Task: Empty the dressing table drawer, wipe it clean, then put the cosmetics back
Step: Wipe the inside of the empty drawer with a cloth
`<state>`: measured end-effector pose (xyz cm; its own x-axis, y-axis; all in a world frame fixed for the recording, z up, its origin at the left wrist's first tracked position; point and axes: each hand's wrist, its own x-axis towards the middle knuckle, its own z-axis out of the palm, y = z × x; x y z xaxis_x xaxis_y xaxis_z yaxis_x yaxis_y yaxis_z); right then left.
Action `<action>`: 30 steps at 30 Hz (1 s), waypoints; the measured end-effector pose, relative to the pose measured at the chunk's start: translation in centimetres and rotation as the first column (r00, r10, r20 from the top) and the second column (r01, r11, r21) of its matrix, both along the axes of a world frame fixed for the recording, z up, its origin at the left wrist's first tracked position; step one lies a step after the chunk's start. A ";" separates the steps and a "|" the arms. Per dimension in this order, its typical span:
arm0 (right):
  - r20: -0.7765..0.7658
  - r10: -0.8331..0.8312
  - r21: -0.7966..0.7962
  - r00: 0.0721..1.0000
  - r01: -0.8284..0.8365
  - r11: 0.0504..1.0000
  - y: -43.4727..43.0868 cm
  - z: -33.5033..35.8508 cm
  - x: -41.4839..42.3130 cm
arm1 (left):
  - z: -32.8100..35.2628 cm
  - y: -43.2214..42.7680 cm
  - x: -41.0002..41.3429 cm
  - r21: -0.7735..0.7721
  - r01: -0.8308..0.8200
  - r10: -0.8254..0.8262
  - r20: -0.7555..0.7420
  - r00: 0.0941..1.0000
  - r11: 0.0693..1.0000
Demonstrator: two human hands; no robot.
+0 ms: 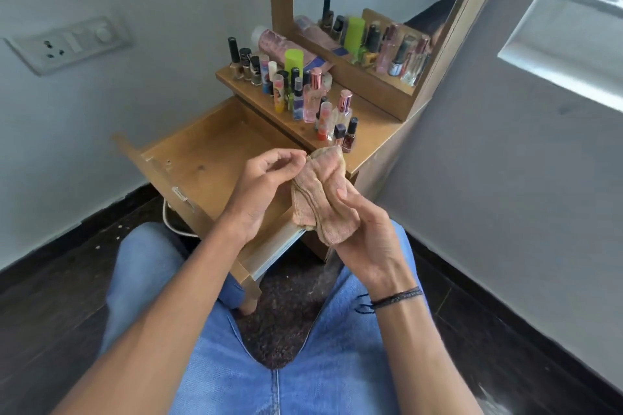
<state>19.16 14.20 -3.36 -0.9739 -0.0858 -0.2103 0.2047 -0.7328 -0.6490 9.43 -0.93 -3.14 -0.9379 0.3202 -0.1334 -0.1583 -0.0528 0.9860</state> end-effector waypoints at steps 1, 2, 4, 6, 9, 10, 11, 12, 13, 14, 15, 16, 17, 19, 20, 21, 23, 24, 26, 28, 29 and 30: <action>0.008 -0.002 0.009 1.000 0.002 1.000 0.0 0.0 0.1 | 0.0 -0.1 0.0 -0.020 -0.005 0.005 -0.021 1.000 1.000; 0.022 -0.014 0.012 1.000 0.014 1.000 0.0 -0.1 0.1 | 0.0 -0.1 0.0 -0.047 -0.008 0.006 -0.046 0.999 0.999; 0.049 -0.046 0.003 0.998 0.046 0.999 0.1 -0.2 0.2 | 0.0 -0.1 0.0 -0.098 -0.017 0.009 -0.086 0.996 0.995; 0.074 -0.079 -0.013 0.994 0.080 0.997 0.1 -0.5 0.3 | 0.1 -0.2 0.0 -0.136 -0.001 -0.014 -0.107 0.994 0.991; 0.083 -0.116 -0.005 0.990 0.117 0.993 0.2 -0.7 0.2 | 0.0 -0.5 -0.1 -0.187 0.052 -0.075 -0.118 0.990 0.981; 0.084 -0.119 -0.008 0.989 0.120 0.993 0.2 -0.8 0.2 | 0.0 -0.6 -0.2 -0.190 0.061 -0.084 -0.117 0.990 0.980; 0.091 -0.121 -0.011 0.988 0.123 0.992 0.2 -0.8 0.2 | 0.0 -0.7 -0.2 -0.187 0.064 -0.087 -0.116 0.989 0.980; 0.102 -0.123 -0.015 0.987 0.126 0.992 0.2 -0.8 0.1 | 0.0 -0.8 -0.3 -0.187 0.063 -0.086 -0.119 0.989 0.980; 0.112 -0.127 -0.015 0.986 0.130 0.991 0.2 -0.9 0.1 | 0.0 -0.9 -0.3 -0.192 0.061 -0.086 -0.127 0.988 0.980; 0.120 -0.132 -0.011 0.984 0.134 0.991 0.2 -1.0 0.0 | 0.1 -1.0 -0.4 -0.199 0.062 -0.091 -0.136 0.987 0.978; 0.126 -0.137 -0.007 0.982 0.139 0.990 0.1 -1.0 0.0 | 0.1 -1.1 -0.5 -0.207 0.067 -0.099 -0.147 0.984 0.976; 0.127 -0.138 -0.009 0.982 0.141 0.990 0.1 -1.0 0.0 | 0.2 -1.2 -0.6 -0.213 0.074 -0.109 -0.155 0.982 0.974; 0.128 -0.138 -0.013 0.982 0.141 0.990 0.0 -1.0 0.0 | 0.2 -1.3 -0.7 -0.215 0.083 -0.120 -0.162 0.979 0.973; 0.140 -0.130 -0.009 0.982 0.132 0.991 0.0 -1.2 0.0 | 0.2 -1.5 -0.8 -0.209 0.098 -0.135 -0.171 0.976 0.973; 0.150 -0.125 -0.005 0.981 0.127 0.992 0.0 -1.2 -0.1 | 0.3 -1.5 -0.8 -0.202 0.100 -0.136 -0.175 0.975 0.974; 0.157 -0.117 -0.002 0.981 0.119 0.993 0.0 -1.3 -0.1 | 0.3 -1.5 -0.9 -0.193 0.099 -0.133 -0.176 0.975 0.976; 0.162 -0.098 0.005 0.982 0.098 0.995 0.2 -1.5 -0.1 | 0.5 -1.6 -0.9 -0.165 0.093 -0.121 -0.171 0.978 0.982; 0.156 -0.086 0.007 0.984 0.086 0.996 0.2 -1.5 -0.1 | 0.6 -1.6 -0.9 -0.146 0.092 -0.115 -0.160 0.980 0.985; 0.124 -0.057 0.031 0.991 0.054 0.998 0.2 -1.5 -0.2 | 0.7 -1.8 -1.0 -0.111 0.082 -0.097 -0.134 0.986 0.990; 0.089 -0.034 0.078 0.995 0.027 0.997 0.2 -1.4 -0.2 | 0.7 -1.9 -1.0 -0.087 0.062 -0.071 -0.109 0.992 0.994; 0.075 -0.023 0.094 0.997 0.016 0.995 0.2 -1.5 -0.2 | 0.7 -2.0 -1.0 -0.079 0.049 -0.057 -0.096 0.994 0.996; 0.065 -0.013 0.107 0.998 0.006 0.994 0.2 -1.7 -0.2 | 0.6 -2.1 -1.1 -0.073 0.038 -0.044 -0.084 0.996 0.997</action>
<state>18.94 14.43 -5.05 -0.9582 -0.0501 -0.2816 0.2430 -0.6620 -0.7091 8.36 -3.00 -2.49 -0.9332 0.3509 -0.0776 -0.0742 0.0231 0.9970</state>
